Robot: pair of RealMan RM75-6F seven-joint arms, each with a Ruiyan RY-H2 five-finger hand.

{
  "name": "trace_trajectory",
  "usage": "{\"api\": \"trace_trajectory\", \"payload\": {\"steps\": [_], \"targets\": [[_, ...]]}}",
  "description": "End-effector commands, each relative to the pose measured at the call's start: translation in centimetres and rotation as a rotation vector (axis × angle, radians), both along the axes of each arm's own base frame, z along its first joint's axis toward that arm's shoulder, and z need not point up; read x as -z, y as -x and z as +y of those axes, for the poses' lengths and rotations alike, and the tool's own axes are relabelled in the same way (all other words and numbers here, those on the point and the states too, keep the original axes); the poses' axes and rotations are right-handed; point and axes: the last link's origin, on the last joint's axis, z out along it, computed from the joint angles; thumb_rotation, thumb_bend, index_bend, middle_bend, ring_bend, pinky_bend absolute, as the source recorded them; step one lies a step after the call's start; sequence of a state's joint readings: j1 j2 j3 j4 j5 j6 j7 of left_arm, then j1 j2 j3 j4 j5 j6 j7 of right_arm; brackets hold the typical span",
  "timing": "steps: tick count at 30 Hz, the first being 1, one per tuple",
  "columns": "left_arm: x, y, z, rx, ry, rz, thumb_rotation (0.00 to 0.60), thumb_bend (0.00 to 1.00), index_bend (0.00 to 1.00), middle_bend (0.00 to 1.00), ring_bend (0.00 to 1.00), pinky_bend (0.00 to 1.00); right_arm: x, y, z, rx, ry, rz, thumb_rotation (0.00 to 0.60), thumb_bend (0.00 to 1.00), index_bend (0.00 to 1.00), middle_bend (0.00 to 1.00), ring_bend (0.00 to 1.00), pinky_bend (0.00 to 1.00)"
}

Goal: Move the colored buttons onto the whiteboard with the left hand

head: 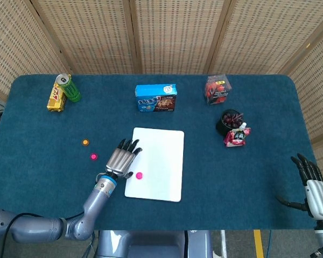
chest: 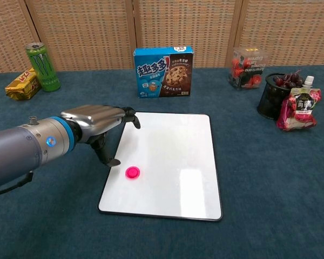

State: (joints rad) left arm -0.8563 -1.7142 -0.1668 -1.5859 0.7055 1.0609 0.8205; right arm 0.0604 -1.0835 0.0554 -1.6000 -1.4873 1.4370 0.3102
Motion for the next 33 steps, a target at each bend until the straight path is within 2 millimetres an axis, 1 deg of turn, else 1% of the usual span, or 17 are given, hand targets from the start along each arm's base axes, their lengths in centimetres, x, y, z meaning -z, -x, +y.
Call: {"api": "trace_trajectory", "payload": {"steps": [1,3,5,9,16,23,33], "targets": [[-0.7,0.4,1.0,-0.015,-0.026,0.003,0.6,0.28,0.21,0.0,0.0,0.0,0.0,0.0,0.0,0.001,-0.001,0.0,0.6,0.04,0.0,0.0,0.0,0.0],[-1.0,1.0,1.5,-0.025,-0.044,0.016,0.6,0.3,0.27,0.0,0.0,0.0,0.0,0.0,0.0,0.002,-0.001,0.0,0.6,0.04,0.0,0.0,0.0,0.0],[-1.3,1.7,2.1,-0.044,-0.06,0.029,0.6,0.32,0.31,0.0,0.0,0.0,0.0,0.0,0.0,0.003,-0.002,0.0,0.6,0.04,0.0,0.0,0.0,0.0],[-1.5,3.0,3.1,-0.079,-0.07,0.038,0.6,0.33,0.34,0.0,0.0,0.0,0.0,0.0,-0.1,0.004,-0.004,0.002,0.6,0.04,0.0,0.0,0.0,0.0],[-1.3,4.1,4.2,-0.107,-0.084,0.043,0.6,0.33,0.35,0.0,0.0,0.0,0.0,0.0,-0.1,0.007,-0.004,0.002,0.6,0.04,0.0,0.0,0.0,0.0],[-0.9,4.8,4.8,-0.128,-0.086,0.053,0.6,0.33,0.35,0.0,0.0,0.0,0.0,0.0,-0.1,0.008,-0.006,0.002,0.6,0.04,0.0,0.0,0.0,0.0],[-0.2,5.2,5.2,-0.144,-0.092,0.064,0.6,0.33,0.36,0.0,0.0,0.0,0.0,0.1,-0.1,0.009,-0.006,0.0,0.6,0.04,0.0,0.0,0.0,0.0]]}}
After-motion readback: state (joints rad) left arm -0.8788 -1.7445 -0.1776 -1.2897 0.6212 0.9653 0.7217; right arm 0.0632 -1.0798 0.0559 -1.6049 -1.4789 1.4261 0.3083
